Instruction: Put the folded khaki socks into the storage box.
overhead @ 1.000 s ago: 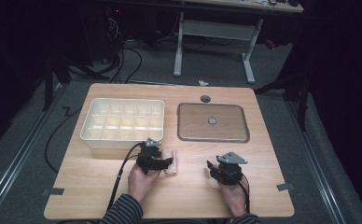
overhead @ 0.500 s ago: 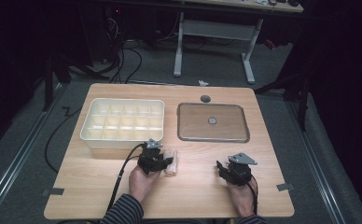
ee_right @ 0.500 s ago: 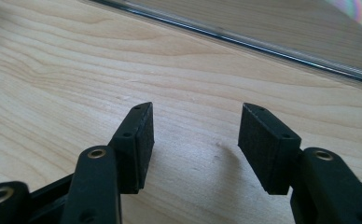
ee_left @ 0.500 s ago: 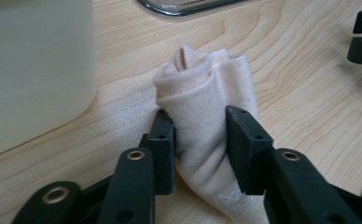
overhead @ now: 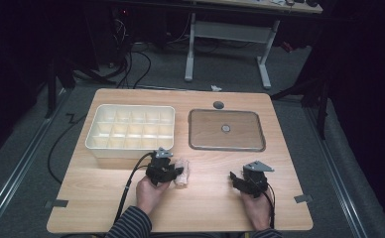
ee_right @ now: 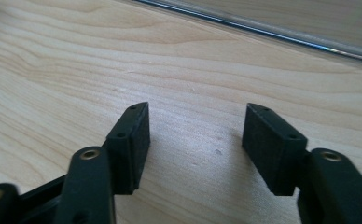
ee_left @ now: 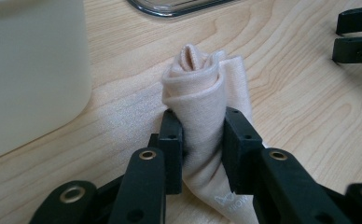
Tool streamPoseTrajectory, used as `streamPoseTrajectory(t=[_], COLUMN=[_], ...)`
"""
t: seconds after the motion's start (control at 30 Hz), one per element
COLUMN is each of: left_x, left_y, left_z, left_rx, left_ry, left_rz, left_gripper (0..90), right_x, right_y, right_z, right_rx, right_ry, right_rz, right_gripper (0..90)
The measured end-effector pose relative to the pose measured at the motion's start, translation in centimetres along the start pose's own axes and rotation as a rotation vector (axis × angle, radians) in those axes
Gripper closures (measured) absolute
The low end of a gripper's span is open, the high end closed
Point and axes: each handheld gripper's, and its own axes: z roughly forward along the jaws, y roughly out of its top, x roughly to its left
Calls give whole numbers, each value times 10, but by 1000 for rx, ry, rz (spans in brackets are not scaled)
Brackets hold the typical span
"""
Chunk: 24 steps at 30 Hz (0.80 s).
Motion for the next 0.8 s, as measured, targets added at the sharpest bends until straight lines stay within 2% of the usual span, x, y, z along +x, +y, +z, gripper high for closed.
streamPoseTrajectory(t=[0.03, 0.4, 0.8], left_x=[0, 1, 2], left_y=[0, 2, 1], left_z=[0, -6, -15], left_rx=[1, 7, 4], left_ry=[-3, -28, -24], left_rz=[0, 16, 26], left_gripper=[716, 718, 727], right_x=[1, 1, 2], right_y=[0, 0, 0], right_z=[0, 0, 0], right_rx=[2, 3, 3], right_ry=[-7, -4, -4], right_rz=[-11, -9, -8], right_gripper=[404, 401, 400])
